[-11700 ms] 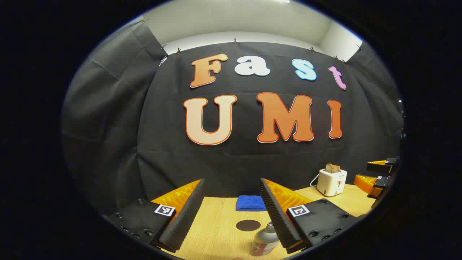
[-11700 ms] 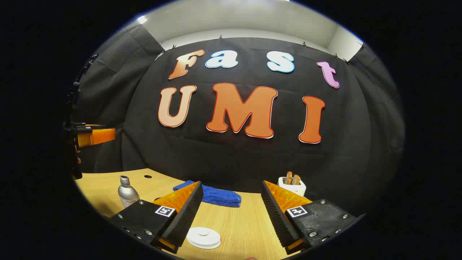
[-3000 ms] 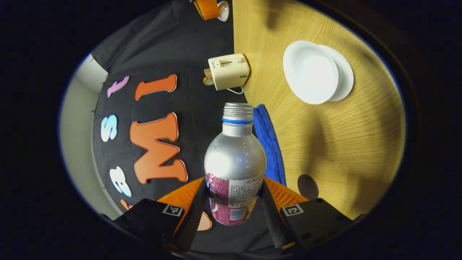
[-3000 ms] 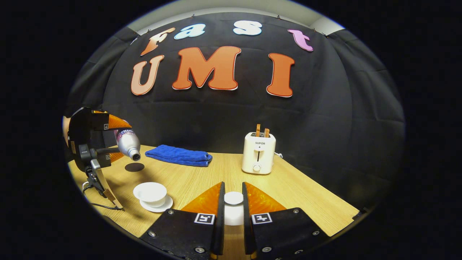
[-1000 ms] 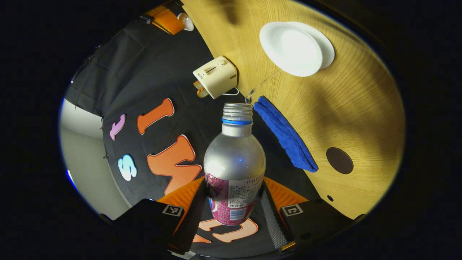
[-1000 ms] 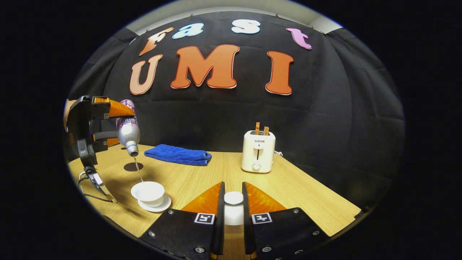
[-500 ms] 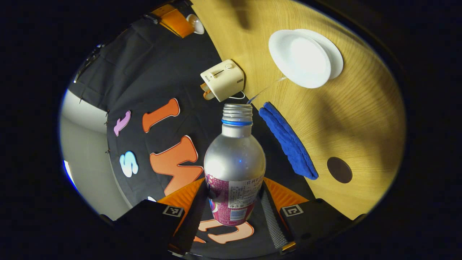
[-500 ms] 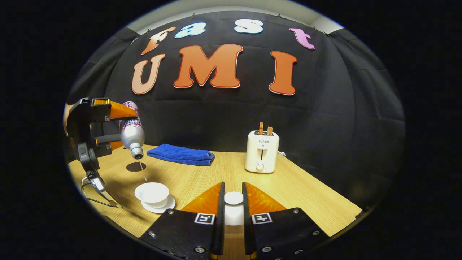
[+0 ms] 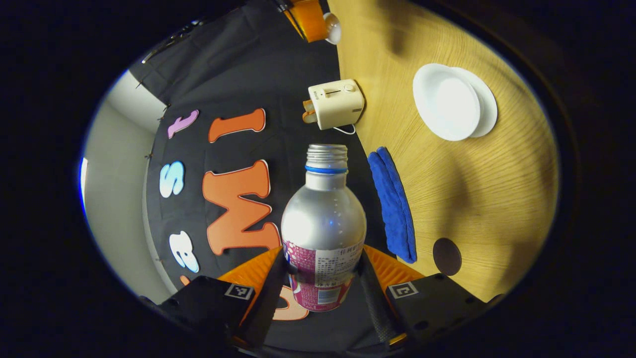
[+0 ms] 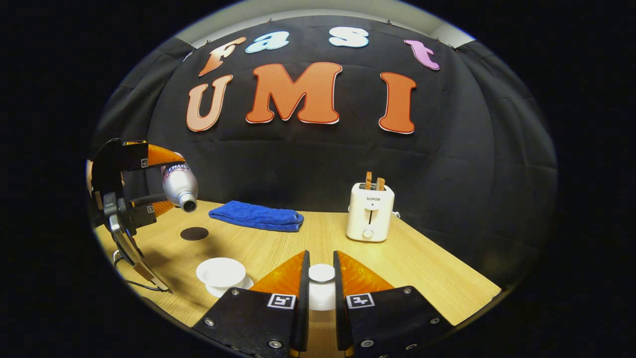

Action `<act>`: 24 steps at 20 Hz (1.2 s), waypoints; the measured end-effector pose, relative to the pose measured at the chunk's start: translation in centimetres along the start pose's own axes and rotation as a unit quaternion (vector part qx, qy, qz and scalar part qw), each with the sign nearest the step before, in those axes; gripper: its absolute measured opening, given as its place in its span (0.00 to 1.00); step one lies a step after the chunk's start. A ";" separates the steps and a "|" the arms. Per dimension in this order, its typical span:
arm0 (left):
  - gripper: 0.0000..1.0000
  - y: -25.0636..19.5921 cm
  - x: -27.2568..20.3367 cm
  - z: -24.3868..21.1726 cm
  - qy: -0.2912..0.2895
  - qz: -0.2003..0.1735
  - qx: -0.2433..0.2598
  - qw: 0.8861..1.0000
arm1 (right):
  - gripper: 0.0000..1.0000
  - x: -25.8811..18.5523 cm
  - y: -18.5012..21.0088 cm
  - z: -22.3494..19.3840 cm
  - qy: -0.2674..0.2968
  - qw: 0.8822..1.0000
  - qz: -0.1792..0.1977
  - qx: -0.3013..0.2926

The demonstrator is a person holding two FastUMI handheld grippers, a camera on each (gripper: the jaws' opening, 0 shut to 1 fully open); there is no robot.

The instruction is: Open the teacup lid with one hand, grasp the water bottle and pour water into the teacup with the other hand; after pouring, place the water bottle on the coaster and then close the teacup lid.

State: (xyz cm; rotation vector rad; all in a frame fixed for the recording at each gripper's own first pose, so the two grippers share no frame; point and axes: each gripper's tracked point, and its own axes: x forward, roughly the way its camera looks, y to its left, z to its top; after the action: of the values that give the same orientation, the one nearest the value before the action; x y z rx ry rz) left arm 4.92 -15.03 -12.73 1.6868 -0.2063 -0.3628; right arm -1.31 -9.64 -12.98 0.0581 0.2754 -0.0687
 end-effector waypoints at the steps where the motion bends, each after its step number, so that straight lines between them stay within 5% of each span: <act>1: 0.83 0.0 0.0 -0.3 0.005 -0.001 -0.023 1.000 | 0.23 0.2 0.4 0.2 0.000 1.000 0.005 0.001; 9: 0.87 0.6 -1.3 -3.7 0.040 0.032 -0.208 0.977 | 0.23 0.7 3.9 1.3 -0.005 0.999 0.042 -0.007; 14: 0.82 1.9 -1.6 -6.4 0.064 0.071 -0.337 0.937 | 0.23 1.1 6.0 2.3 -0.011 0.998 0.062 -0.014; 21: 0.82 0.7 1.8 -10.5 0.092 0.098 -0.556 0.820 | 0.23 1.4 8.6 3.0 -0.015 0.996 0.081 -0.021; 24: 0.82 -1.1 3.1 -11.6 0.100 0.086 -0.644 0.754 | 0.23 1.6 9.3 3.2 -0.016 0.996 0.084 -0.028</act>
State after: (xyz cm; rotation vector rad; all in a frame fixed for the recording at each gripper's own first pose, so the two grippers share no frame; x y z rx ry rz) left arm 11.87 -5.13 -12.86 0.3037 0.0713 -0.0977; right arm 1.79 -0.69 -9.95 0.0244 0.2392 0.1044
